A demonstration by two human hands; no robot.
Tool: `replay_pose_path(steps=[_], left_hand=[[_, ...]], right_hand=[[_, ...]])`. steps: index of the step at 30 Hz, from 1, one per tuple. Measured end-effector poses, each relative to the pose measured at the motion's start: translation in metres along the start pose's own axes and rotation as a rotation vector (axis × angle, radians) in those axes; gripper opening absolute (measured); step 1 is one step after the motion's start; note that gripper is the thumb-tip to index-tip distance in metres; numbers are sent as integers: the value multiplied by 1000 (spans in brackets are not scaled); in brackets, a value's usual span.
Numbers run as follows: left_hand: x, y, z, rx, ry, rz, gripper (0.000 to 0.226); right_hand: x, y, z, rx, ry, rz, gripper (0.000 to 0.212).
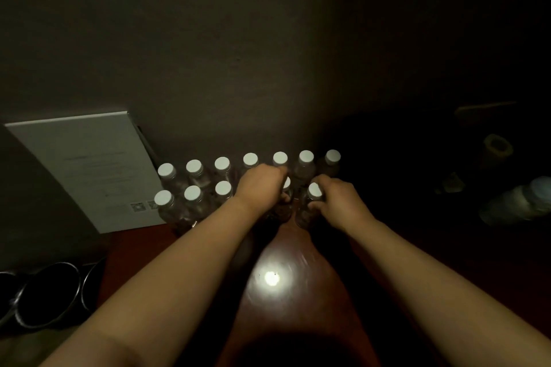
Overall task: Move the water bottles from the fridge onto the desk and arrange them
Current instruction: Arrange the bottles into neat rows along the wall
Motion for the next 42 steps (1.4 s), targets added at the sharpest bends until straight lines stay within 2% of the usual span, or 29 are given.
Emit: replay_pose_path(steps=[17,22,29,32,38,42], left_hand=[[1,2,5,4,42,-7,37],[9,5,9,26,43,-17,31],[11,6,7,-14,71,-19,32],[15,3,10,-34,78,-55,41],[18,28,28,49,99,-106,53],[20,67,55,111,74,-59,45]], right_hand=[[-14,-2,-13,-25,81,75,48],[-15,-1,-13,-35,82,91,48],[-17,-2,-14,-43,87,95,49],[-20,1,-14,-66,88,137,52],[-27,26,-1,-59,90,242,68],[-45,57,17,2,111,262,53]])
Point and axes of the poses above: each hand's wrist, its own z-axis away from the middle knuckle, its own y-axis out of the back of the hand, x = y × z, the point moved 10 cm from there along -z, towards the middle knuckle, and after that the axes turned 1 degree about -x, right-handed, at the moved point
